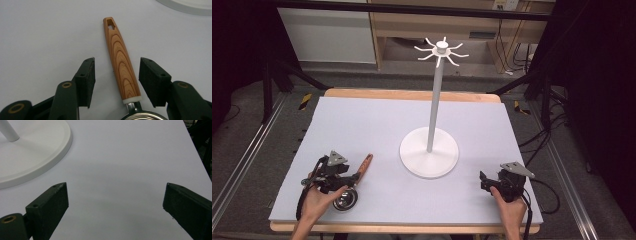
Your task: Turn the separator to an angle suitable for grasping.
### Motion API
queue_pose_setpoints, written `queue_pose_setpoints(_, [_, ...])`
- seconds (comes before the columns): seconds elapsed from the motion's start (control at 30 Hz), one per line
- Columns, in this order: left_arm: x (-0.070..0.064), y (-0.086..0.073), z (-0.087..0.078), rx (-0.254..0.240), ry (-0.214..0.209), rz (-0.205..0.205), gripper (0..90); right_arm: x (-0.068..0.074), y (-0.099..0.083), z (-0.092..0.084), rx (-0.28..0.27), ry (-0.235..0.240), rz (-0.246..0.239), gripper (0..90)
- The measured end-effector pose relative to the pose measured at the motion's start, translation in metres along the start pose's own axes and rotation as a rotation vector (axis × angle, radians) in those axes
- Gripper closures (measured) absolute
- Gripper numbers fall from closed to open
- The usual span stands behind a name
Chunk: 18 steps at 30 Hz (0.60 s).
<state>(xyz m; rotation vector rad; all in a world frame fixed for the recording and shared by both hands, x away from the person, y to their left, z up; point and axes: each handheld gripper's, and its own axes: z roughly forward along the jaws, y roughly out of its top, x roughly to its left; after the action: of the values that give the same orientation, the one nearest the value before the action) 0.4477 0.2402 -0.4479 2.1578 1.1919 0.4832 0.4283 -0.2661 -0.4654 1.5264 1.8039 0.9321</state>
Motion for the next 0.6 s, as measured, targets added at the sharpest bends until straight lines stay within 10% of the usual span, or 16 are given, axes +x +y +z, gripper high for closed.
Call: queue_pose_setpoints(0.6, [-0.009,-0.003,0.020,0.103,0.007,0.011,55.2,0.000,0.000,0.001,0.008,-0.002,-0.006,6.8])
